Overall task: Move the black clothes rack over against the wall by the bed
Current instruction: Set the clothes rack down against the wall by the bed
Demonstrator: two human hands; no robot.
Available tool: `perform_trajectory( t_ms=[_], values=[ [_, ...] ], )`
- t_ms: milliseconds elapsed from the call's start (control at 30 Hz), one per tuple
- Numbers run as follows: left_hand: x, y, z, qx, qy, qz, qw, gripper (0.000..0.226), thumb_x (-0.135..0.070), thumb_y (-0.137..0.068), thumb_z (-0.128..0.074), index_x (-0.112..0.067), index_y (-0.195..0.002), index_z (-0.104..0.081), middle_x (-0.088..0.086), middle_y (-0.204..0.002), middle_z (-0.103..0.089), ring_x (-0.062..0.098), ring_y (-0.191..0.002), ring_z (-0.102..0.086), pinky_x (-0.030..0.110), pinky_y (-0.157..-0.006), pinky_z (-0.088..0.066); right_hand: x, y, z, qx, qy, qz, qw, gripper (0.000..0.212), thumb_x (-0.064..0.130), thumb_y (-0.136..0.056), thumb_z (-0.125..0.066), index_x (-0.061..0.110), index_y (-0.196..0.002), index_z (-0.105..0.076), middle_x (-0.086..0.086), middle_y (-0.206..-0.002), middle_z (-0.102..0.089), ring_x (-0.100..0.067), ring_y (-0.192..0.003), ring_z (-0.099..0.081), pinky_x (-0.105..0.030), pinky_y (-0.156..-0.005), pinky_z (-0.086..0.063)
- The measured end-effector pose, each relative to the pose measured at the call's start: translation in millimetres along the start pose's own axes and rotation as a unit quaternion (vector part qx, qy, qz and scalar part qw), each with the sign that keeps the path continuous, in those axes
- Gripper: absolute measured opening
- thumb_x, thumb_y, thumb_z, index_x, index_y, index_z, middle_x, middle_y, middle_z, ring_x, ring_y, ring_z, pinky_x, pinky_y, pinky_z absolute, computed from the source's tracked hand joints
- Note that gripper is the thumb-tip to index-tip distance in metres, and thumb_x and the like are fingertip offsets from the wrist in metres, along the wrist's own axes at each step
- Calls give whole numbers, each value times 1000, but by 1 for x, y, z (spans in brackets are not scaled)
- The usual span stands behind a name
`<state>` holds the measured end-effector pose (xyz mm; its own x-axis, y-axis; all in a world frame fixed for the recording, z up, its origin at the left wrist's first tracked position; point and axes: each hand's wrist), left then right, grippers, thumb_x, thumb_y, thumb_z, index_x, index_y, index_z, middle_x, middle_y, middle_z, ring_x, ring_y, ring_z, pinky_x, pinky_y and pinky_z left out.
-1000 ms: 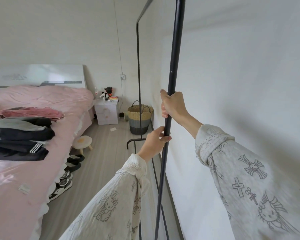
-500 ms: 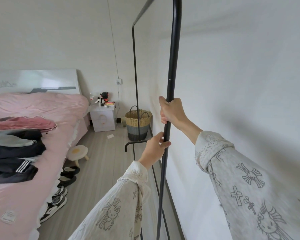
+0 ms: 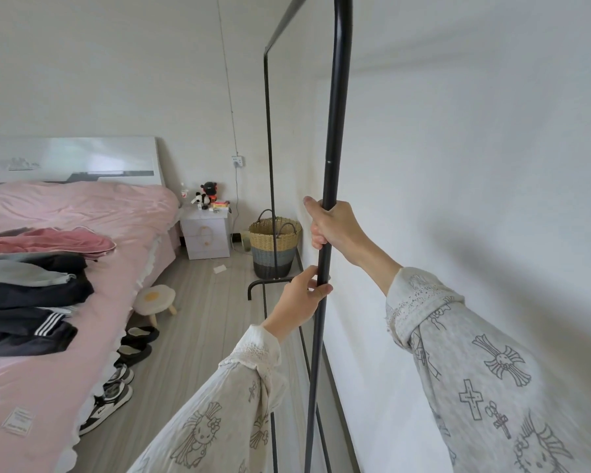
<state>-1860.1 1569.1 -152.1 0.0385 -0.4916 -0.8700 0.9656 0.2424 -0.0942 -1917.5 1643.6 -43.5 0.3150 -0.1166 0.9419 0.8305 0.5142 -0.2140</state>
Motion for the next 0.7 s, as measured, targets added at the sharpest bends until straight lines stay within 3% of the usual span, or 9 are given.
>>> perform_trajectory(
  t_ms=[100,133,200,300,367,467,567,700],
  values=[
    [4,-3,3,18,-25,18,999,22,-26,-89,-52,-22,-110,-51,7,-110,-66,16,-89,-59,18,-66,-44,-1,0,-2,-12,39,26,999,56,38,-94,-46,10,-46,-44,-7,-45,-47,-18,-43,-50,-26,-67,-48],
    [-24,17,-1,-4,-42,17,999,29,-24,-89,-51,-18,-117,-50,7,-112,-66,16,-89,-58,15,-64,-43,18,21,18,8,44,55,998,54,39,-94,-46,10,-48,-48,-6,-46,-52,-16,-47,-55,-24,-72,-48],
    [-28,25,7,8,-44,34,998,36,-19,-90,-50,-13,-125,-47,10,-118,-64,21,-97,-60,20,-73,-47,18,26,23,20,59,76,995,43,41,-93,-47,11,-63,-56,-1,-52,-60,-10,-56,-61,-21,-78,-46],
    [-15,28,24,4,-90,58,994,35,-19,-91,-47,-15,-126,-50,11,-125,-61,25,-110,-58,29,-89,-45,0,30,25,30,45,48,997,26,37,-92,-51,13,-86,-58,-1,-76,-68,-18,-86,-67,-33,-87,-51],
    [-26,35,33,-33,-120,46,991,36,-20,-93,-43,-15,-128,-49,11,-130,-57,24,-115,-55,26,-90,-41,-5,37,35,39,36,29,998,19,31,-93,-52,13,-95,-58,-3,-88,-67,-24,-95,-65,-36,-88,-53],
    [-72,42,54,-150,-138,-48,978,40,-22,-95,-37,-14,-134,-38,13,-135,-51,23,-109,-58,24,-88,-40,13,47,55,23,13,41,999,14,23,-93,-51,14,-100,-59,-7,-96,-66,-26,-96,-65,-38,-89,-54],
    [-122,39,72,-260,-230,-173,922,47,-21,-96,-32,-12,-141,-22,14,-151,-26,27,-138,-28,29,-108,-23,41,57,77,-30,-30,74,996,19,17,-94,-50,9,-108,-60,-8,-101,-66,-27,-103,-64,-39,-91,-52],
    [-186,19,88,-348,-387,-285,805,54,-23,-95,-28,-14,-145,-9,14,-157,-7,29,-145,-2,42,-117,-6,106,97,112,-90,-201,199,955,13,15,-92,-53,13,-96,-65,-4,-85,-73,-24,-93,-68,-31,-78,-55]
  ],
)
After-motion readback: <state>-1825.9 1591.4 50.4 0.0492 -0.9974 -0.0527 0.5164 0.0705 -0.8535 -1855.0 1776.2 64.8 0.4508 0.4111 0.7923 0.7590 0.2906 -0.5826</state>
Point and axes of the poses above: each hand's wrist, its own y-axis away from the middle knuckle, its own z-axis out of the back of the hand, x = y × z
